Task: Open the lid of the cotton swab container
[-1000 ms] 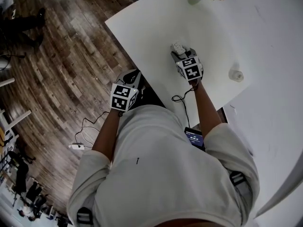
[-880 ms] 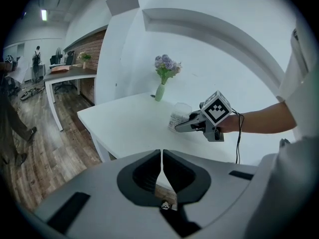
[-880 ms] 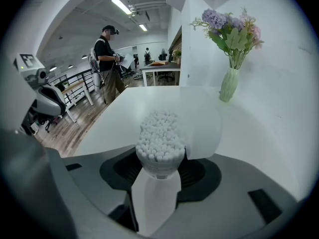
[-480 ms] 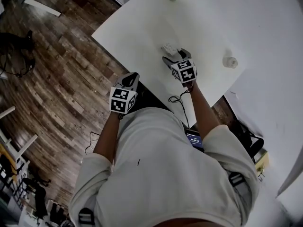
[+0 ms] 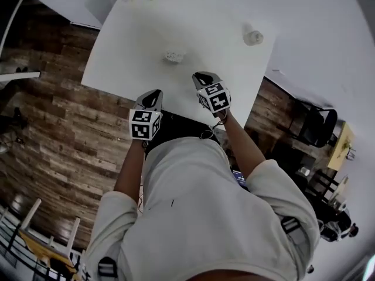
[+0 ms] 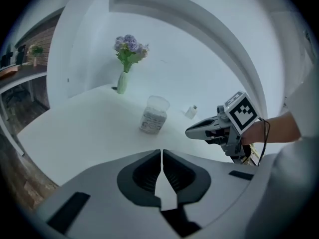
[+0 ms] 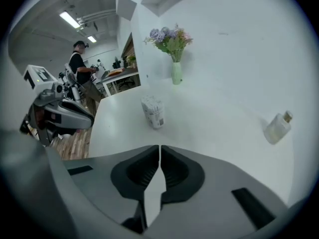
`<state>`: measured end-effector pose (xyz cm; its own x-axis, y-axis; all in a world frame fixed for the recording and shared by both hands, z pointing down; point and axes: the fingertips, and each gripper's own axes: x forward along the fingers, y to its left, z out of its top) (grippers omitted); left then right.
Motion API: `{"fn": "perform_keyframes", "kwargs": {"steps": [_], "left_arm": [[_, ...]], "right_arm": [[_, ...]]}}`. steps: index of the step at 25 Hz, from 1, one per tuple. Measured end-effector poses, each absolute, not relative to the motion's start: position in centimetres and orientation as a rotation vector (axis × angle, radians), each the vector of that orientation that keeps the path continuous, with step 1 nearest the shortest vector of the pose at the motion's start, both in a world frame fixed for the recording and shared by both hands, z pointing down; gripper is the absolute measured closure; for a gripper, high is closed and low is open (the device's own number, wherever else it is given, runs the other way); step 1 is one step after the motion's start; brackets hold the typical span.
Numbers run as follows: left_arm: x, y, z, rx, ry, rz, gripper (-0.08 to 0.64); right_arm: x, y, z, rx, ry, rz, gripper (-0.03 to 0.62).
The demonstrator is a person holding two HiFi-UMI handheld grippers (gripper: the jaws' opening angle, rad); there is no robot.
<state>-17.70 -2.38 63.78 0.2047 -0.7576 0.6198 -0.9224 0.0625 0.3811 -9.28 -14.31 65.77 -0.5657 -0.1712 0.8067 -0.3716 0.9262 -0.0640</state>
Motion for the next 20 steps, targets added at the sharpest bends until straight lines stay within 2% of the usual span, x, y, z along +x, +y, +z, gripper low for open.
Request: {"fn": "perform_keyframes", "kwargs": {"steps": [1, 13, 20], "left_arm": [[-17.1, -2.9, 64.0, 1.753, -1.554, 0.289, 0.531], [-7.1, -8.2, 64.2, 2.047, -1.234, 0.453, 0.531], [-0.7, -7.6, 62.3, 2.151, -1.193, 0.472, 0.531]], "right_arm": [[-8.3, -14.1, 65.6, 0.421, -2.177, 0.309, 0.594], [1.8, -10.5, 62.9, 0.778, -2.222, 0.535, 0.594], [9.0, -8.2, 60.6, 1.02, -2.271, 0.599, 0.595]]}}
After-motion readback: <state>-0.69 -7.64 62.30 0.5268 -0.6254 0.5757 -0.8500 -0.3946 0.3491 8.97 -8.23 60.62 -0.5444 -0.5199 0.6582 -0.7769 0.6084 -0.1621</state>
